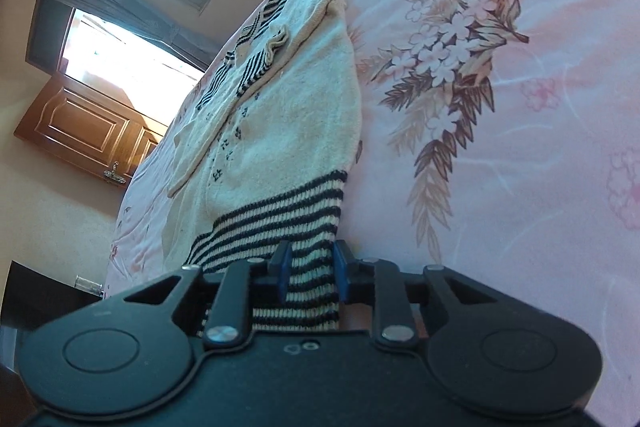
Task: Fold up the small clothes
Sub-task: 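Grasp the striped hem of the sweater with both tools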
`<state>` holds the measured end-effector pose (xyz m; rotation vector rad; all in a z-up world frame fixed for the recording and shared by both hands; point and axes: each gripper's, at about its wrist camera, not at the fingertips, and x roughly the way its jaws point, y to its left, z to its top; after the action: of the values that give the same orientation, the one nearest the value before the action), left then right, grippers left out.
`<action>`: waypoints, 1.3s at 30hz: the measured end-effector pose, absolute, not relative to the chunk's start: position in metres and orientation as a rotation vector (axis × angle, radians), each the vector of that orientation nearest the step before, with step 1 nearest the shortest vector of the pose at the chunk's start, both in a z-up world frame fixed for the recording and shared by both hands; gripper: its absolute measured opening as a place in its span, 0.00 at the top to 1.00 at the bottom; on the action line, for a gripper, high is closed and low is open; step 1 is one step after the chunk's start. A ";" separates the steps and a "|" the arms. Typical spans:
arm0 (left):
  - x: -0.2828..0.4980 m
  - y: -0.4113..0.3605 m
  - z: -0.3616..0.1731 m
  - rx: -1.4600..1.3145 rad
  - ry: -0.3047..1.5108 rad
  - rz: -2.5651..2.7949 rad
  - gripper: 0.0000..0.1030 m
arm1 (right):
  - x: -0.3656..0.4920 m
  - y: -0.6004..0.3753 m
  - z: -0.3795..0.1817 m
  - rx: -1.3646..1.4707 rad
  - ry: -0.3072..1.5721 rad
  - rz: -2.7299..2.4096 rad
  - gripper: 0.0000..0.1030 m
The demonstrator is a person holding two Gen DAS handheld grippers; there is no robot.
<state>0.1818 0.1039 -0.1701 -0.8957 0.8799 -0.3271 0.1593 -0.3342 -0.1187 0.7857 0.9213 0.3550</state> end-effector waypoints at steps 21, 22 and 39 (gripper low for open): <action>0.185 0.104 -0.155 -0.735 0.819 -0.288 0.95 | 0.166 -0.316 -0.101 0.642 0.902 0.445 0.94; 0.179 0.110 -0.152 -0.750 0.782 -0.291 0.95 | 0.161 -0.318 -0.093 0.639 0.877 0.460 0.94; 0.159 0.122 -0.170 -0.858 0.779 -0.258 0.95 | 0.138 -0.325 -0.093 0.552 0.871 0.423 0.95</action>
<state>0.1589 0.1219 -0.1704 -0.8577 0.7789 -0.2584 0.1384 -0.3248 -0.0929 0.5520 0.8715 0.4226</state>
